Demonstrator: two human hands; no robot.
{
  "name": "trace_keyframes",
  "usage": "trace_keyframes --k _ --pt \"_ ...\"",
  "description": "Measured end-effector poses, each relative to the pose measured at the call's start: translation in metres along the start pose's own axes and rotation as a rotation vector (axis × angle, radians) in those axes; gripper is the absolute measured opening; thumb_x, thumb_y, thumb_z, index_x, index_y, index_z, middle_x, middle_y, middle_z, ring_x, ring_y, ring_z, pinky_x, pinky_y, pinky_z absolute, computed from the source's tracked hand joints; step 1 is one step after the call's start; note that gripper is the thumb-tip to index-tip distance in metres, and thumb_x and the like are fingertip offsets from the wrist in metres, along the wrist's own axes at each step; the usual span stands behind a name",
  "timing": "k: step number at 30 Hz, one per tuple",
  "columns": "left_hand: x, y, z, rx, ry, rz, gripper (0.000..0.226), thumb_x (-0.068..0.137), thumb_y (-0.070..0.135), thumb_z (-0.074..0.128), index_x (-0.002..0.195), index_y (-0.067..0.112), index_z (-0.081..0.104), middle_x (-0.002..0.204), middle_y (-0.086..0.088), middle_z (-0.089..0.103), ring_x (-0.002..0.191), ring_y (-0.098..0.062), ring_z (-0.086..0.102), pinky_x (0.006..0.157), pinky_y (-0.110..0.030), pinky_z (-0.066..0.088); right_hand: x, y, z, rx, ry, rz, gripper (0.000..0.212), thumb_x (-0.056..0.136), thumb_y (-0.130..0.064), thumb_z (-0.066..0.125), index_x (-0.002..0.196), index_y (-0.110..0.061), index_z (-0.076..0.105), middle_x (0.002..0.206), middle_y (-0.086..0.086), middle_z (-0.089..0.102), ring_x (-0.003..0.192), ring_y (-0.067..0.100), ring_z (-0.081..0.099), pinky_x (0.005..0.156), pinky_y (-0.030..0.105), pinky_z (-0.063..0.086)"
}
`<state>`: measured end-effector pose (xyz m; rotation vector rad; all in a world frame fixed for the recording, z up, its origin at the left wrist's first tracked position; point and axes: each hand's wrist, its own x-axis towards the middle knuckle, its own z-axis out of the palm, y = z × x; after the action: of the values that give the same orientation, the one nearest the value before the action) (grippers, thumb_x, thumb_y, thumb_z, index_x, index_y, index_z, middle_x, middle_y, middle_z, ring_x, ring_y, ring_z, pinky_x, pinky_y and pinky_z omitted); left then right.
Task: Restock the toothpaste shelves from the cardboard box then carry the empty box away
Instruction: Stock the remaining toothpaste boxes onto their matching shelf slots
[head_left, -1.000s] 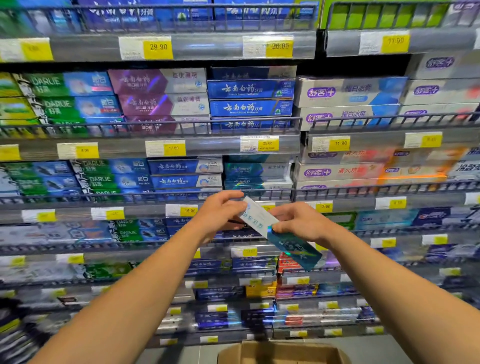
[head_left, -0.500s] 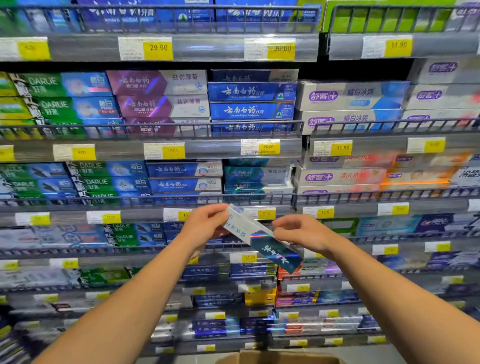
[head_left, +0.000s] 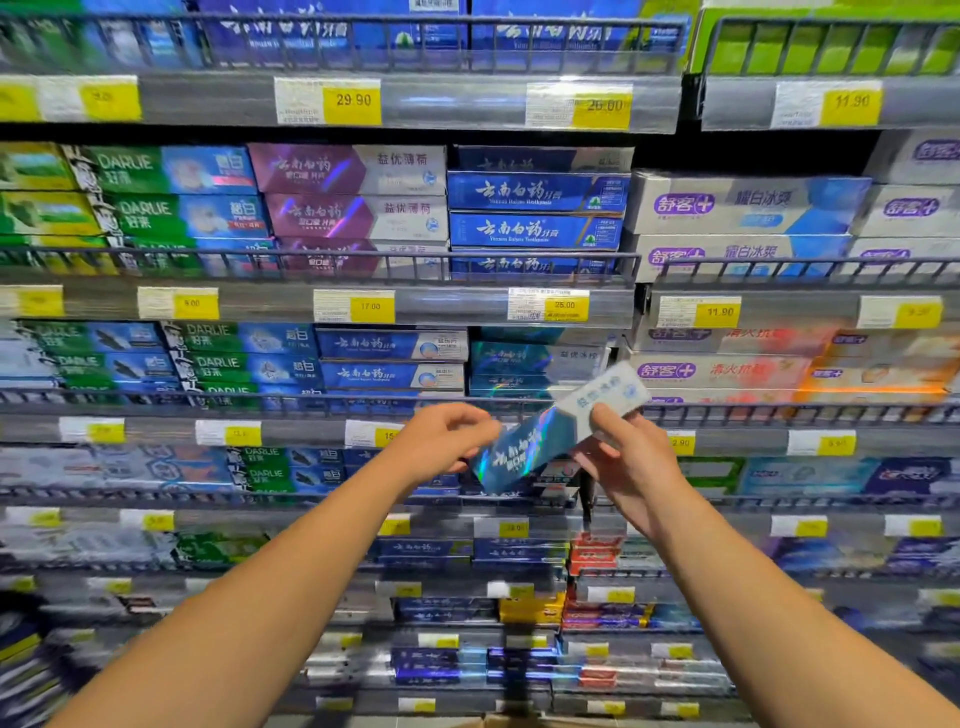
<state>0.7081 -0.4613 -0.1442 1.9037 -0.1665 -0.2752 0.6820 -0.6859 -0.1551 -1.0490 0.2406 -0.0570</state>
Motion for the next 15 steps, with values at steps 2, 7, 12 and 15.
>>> trace_keyframes --k 2,7,12,15 --pt "-0.001 -0.010 0.001 -0.037 -0.013 -0.021 0.029 0.088 0.033 0.069 0.111 0.015 0.063 0.101 -0.001 0.068 0.098 -0.021 0.069 0.089 -0.038 0.056 0.003 -0.001 -0.002 0.119 0.049 0.039 0.010 0.098 -0.014 0.054 0.108 -0.015 0.058 0.086 0.001 0.072 0.084 0.016 0.069 0.060 0.027 0.058" --pt "0.002 -0.010 0.013 -0.165 0.077 0.047 0.026 0.090 0.010 0.067 0.113 -0.001 0.061 0.067 0.010 0.068 0.084 -0.022 0.070 0.082 -0.038 0.059 0.009 0.004 -0.014 0.218 0.074 0.075 0.029 0.097 -0.011 0.056 0.124 -0.001 0.053 0.095 0.010 0.071 0.097 0.024 0.068 0.084 0.040 0.059" --pt "0.012 -0.008 0.012 -0.084 0.195 0.106 0.013 0.088 0.013 0.070 0.100 0.017 0.069 0.074 0.011 0.072 0.073 -0.009 0.069 0.076 -0.025 0.056 0.016 0.004 -0.022 -0.292 0.276 -0.153 0.064 0.081 -0.010 0.070 0.132 -0.023 0.034 0.119 0.010 0.060 0.097 0.023 0.066 0.088 0.044 0.056" --pt "0.018 -0.003 0.013 0.094 0.339 0.109 0.018 0.086 0.026 0.072 0.096 0.031 0.058 0.073 0.013 0.066 0.070 -0.003 0.062 0.064 -0.018 0.045 0.017 0.000 -0.015 -0.524 0.269 -0.240 0.054 0.080 -0.014 0.073 0.122 -0.025 0.040 0.109 -0.003 0.062 0.096 0.017 0.064 0.090 0.043 0.054"
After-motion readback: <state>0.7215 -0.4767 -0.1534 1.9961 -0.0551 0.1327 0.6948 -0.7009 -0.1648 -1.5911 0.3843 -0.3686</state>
